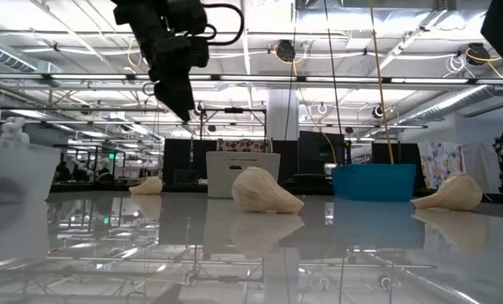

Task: Sort produce into baskets
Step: Put the yellow lemon into the gray bin

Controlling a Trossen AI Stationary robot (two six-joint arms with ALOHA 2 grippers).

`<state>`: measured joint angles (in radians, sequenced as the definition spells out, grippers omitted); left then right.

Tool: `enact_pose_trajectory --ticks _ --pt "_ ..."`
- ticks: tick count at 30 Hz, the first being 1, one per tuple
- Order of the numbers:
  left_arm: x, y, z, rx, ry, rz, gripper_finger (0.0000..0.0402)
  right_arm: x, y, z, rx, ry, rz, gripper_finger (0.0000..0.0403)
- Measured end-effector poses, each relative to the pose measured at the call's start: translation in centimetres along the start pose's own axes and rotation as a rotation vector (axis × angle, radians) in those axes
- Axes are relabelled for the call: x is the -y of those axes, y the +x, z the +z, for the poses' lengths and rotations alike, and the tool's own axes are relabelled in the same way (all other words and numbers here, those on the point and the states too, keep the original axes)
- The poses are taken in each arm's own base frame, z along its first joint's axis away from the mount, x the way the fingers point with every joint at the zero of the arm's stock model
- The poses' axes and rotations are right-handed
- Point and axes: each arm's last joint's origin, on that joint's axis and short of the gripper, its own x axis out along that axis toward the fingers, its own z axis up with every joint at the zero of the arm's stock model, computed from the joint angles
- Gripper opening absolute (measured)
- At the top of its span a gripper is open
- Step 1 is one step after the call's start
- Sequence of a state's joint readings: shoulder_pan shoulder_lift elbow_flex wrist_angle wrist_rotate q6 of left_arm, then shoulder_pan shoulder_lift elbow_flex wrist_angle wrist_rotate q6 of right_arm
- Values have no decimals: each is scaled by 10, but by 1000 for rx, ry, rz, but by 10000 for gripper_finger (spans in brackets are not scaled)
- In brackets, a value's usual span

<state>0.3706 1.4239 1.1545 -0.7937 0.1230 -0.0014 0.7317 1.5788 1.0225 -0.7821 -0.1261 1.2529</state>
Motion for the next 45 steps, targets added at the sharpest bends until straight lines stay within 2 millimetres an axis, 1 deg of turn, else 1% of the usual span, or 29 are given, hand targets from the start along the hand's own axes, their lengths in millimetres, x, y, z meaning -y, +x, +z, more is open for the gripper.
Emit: enact_pose_trajectory --ticks 14,19,24,26,29,33,36,40,42,45 --pt "0 0 0 0 -11 0 331 -3 47 4 -49 17 -124 336" --pt "0 0 0 0 -12 0 331 -3 50 4 -57 18 -133 327" --pt "0 0 0 0 -12 0 331 -1 47 8 -54 10 -126 296" --pt "0 0 0 0 -12 0 331 0 44 11 -47 17 -116 279" --pt "0 0 0 0 -13 0 331 1 33 15 -30 24 -83 255" --pt "0 0 0 0 -17 0 331 4 13 19 -9 -2 -34 225" --pt "0 0 0 -3 -19 0 331 12 -2 22 4 -28 -34 207" --pt "1 0 -5 -52 -52 -20 331 25 -22 35 40 -48 -26 200" --pt "2 -1 -9 -91 -73 -74 331 31 -31 44 98 -62 -16 201" --pt "10 -4 -14 -137 -92 -165 331 40 -43 64 217 -81 -5 206"
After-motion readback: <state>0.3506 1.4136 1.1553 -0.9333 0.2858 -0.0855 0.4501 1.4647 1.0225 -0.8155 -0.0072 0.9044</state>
